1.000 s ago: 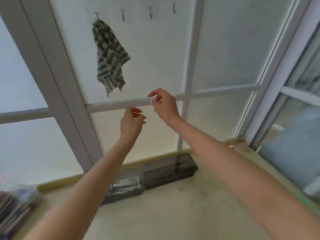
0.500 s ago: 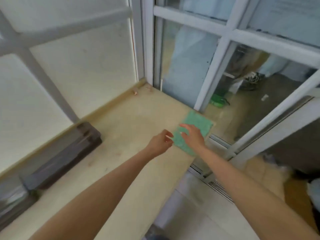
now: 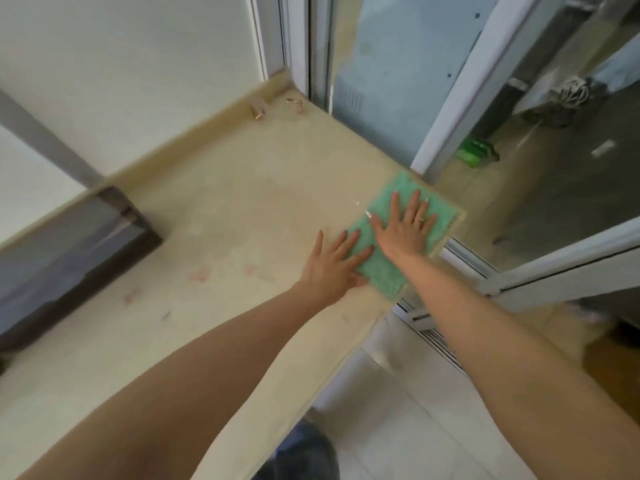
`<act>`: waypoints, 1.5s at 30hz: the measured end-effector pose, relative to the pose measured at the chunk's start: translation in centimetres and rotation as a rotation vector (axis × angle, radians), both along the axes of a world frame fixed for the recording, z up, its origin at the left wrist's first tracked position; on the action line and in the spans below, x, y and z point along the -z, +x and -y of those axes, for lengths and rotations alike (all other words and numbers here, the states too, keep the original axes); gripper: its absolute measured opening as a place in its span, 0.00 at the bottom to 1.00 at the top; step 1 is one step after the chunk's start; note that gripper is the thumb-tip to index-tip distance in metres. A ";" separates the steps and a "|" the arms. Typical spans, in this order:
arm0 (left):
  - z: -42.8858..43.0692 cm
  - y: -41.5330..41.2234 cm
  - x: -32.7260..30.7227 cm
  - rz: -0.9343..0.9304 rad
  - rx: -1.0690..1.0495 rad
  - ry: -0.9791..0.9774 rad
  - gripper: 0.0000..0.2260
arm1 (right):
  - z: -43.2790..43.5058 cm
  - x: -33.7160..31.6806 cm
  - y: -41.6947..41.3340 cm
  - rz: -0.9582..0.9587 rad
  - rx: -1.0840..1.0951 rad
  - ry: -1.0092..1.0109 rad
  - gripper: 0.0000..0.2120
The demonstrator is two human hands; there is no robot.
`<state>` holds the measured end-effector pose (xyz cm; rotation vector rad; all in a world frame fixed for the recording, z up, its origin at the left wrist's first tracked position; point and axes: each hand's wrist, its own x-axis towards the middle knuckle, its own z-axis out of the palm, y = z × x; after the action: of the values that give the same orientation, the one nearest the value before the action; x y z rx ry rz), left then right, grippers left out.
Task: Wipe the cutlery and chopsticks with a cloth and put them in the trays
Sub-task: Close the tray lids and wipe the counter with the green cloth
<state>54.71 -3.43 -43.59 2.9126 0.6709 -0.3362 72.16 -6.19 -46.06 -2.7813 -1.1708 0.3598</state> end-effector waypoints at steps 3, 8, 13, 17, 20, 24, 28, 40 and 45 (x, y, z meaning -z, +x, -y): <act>1.0 0.0 0.1 0.009 -0.034 0.017 0.26 | 0.6 1.6 -1.1 0.121 -0.047 0.052 0.35; 3.3 -1.3 -0.6 -0.030 -0.126 0.001 0.31 | 1.0 2.1 -2.2 0.163 -0.115 0.144 0.34; 4.8 -3.9 -1.5 -0.048 -0.098 0.065 0.19 | 1.7 1.8 -6.5 0.164 -0.284 0.151 0.35; 6.6 -8.4 -2.3 -0.090 -0.163 0.026 0.17 | 2.4 1.7 -11.4 0.162 -0.415 0.193 0.30; 7.7 -12.8 -2.5 -0.049 -0.261 0.046 0.19 | 2.5 1.8 -16.1 0.163 -0.505 0.217 0.29; 8.9 -17.7 -2.8 -0.036 -0.334 0.060 0.20 | 2.1 1.5 -21.6 0.157 -0.566 0.208 0.29; 10.1 -21.9 -3.1 -0.006 -0.439 0.093 0.21 | 2.1 1.3 -26.8 0.131 -0.679 0.192 0.28; 14.7 -32.5 -2.2 -0.101 -0.927 0.110 0.23 | 1.7 0.8 -41.7 0.081 -1.099 0.244 0.29; 17.1 -32.6 -2.4 0.180 -1.181 0.054 0.22 | 1.2 0.6 -42.2 0.047 -1.181 0.151 0.32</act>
<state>22.15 -20.49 -41.21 2.0145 2.1086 0.0953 29.92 -7.41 -46.62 -1.6667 -2.5731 0.2416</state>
